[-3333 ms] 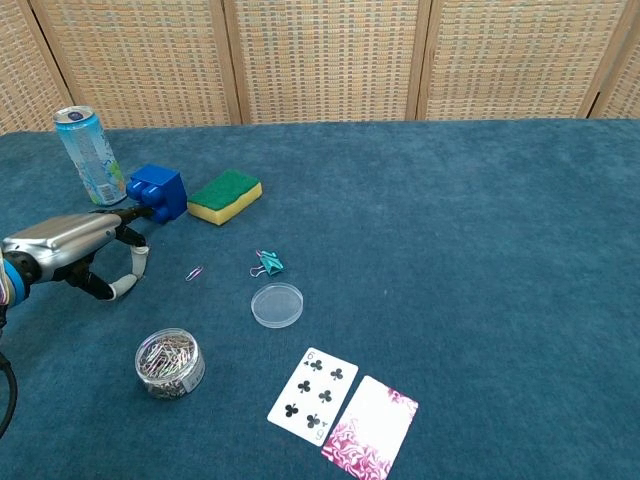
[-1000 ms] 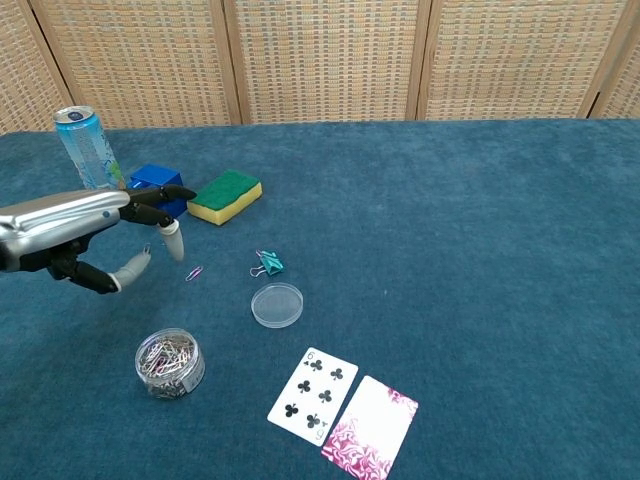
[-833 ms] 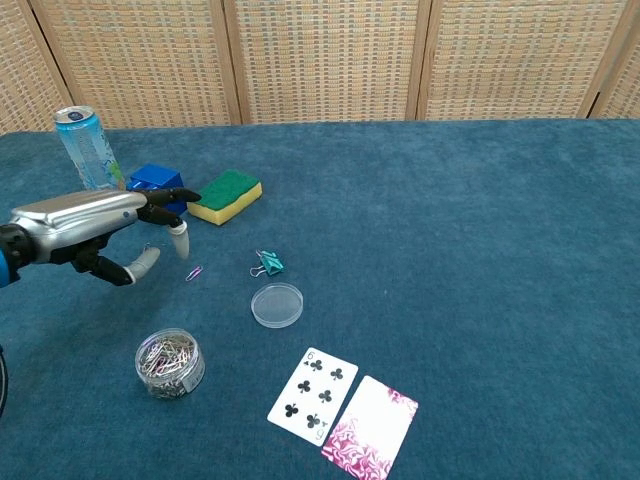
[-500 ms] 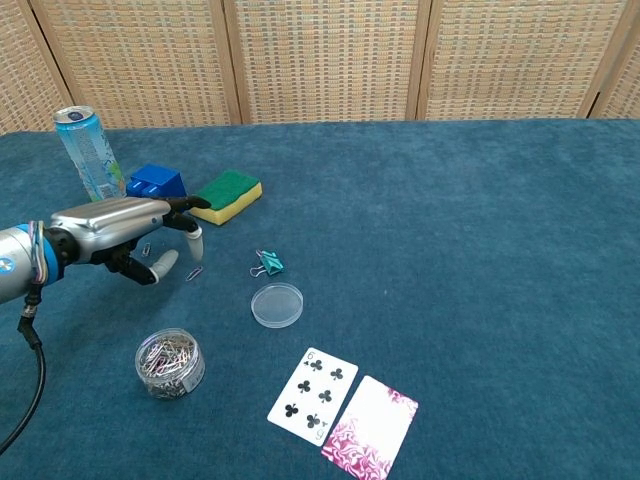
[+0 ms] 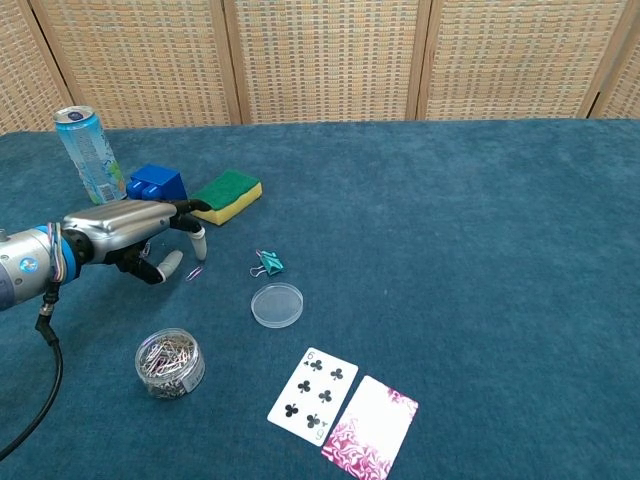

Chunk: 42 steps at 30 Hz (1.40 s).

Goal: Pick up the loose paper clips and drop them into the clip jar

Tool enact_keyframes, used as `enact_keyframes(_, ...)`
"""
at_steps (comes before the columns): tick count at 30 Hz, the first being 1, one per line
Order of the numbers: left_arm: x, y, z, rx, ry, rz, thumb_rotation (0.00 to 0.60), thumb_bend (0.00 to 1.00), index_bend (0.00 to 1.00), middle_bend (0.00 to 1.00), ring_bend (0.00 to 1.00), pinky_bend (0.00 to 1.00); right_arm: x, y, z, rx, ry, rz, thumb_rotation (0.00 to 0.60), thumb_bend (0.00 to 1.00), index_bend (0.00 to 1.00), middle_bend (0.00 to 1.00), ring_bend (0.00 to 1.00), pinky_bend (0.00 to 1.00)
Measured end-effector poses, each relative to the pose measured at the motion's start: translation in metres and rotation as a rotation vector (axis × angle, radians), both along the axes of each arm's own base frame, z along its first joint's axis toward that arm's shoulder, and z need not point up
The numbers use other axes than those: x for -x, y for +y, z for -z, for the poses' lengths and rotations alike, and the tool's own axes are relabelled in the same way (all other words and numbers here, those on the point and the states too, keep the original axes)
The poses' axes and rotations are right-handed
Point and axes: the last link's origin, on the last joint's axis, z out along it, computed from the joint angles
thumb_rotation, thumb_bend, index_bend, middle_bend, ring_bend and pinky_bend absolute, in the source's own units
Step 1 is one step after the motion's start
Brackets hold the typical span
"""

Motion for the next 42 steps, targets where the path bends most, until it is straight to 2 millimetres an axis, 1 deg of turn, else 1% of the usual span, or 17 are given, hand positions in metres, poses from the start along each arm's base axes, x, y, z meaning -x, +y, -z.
enact_keyframes(12, 0.000, -0.004, 0.004, 0.020, -0.001, -0.014, 0.600, 0.65, 0.37, 0.00, 0.00, 0.00, 0.000, 0.000, -0.001, 0.004, -0.004, 0.000, 0.600, 0.00, 0.00, 0.00, 0.00, 0.00)
enact_keyframes(25, 0.014, -0.019, -0.003, 0.049, 0.007, -0.025, 0.600, 0.65, 0.37, 0.00, 0.00, 0.00, 0.000, 0.001, -0.002, 0.006, -0.003, -0.003, 0.600, 0.00, 0.00, 0.00, 0.00, 0.00)
enact_keyframes(38, 0.010, -0.036, -0.012, 0.090, -0.022, 0.015, 0.600, 0.65, 0.37, 0.00, 0.00, 0.00, -0.001, 0.001, -0.001, 0.006, -0.002, -0.003, 0.600, 0.00, 0.00, 0.00, 0.00, 0.00)
enact_keyframes(40, 0.008, -0.035, -0.015, 0.070, -0.035, 0.027, 0.600, 0.63, 0.35, 0.00, 0.00, 0.00, -0.001, 0.001, -0.001, 0.005, -0.002, -0.003, 0.600, 0.00, 0.00, 0.00, 0.00, 0.00)
enact_keyframes(42, 0.006, -0.034, -0.019, 0.045, -0.048, 0.036, 0.600, 0.57, 0.32, 0.00, 0.00, 0.00, -0.001, 0.001, -0.001, 0.006, -0.003, -0.002, 0.600, 0.00, 0.00, 0.00, 0.00, 0.00)
